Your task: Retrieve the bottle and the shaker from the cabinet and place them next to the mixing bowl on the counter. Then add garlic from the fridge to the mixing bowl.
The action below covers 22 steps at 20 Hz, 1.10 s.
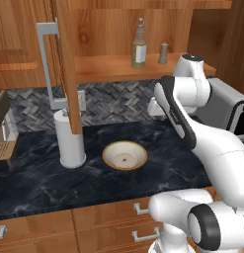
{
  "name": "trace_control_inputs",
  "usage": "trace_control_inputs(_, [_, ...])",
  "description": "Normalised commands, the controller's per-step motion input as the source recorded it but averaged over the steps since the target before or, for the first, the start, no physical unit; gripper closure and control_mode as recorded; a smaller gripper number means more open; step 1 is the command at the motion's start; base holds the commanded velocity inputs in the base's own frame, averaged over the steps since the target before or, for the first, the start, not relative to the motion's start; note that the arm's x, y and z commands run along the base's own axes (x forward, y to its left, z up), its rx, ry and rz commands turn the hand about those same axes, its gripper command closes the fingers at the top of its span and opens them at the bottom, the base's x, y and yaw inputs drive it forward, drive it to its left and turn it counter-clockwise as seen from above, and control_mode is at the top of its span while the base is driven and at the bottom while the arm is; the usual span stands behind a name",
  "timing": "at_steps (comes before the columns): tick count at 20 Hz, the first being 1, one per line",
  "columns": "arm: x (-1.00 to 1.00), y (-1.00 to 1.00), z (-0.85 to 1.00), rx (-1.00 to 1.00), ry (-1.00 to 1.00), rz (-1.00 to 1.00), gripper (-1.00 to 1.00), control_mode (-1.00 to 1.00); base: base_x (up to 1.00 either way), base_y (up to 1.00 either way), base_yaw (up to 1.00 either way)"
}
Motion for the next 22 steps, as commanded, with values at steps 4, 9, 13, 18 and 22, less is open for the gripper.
trace_control_inputs(4, [0.0, 0.16, 0.01, 0.0, -0.1, 0.0, -1.0, -1.0, 0.0, 0.0, 0.0])
trace_control_inputs(9, [-0.06, 0.39, 0.17, 0.0, -0.27, 0.01, -1.0, -1.0, 0.0, 0.0, 0.0])
trace_control_inputs(13, [-0.19, 0.62, 0.39, 0.0, -0.37, 0.0, -1.0, -1.0, 0.0, 0.0, 0.0])
trace_control_inputs(18, [-0.19, 0.27, 0.51, 0.0, -0.34, 0.0, -1.0, -1.0, 0.0, 0.0, 0.0])
trace_control_inputs(22, [-0.23, 0.0, 0.78, 0.01, -0.22, 0.0, -1.0, -1.0, 0.0, 0.0, 0.0])
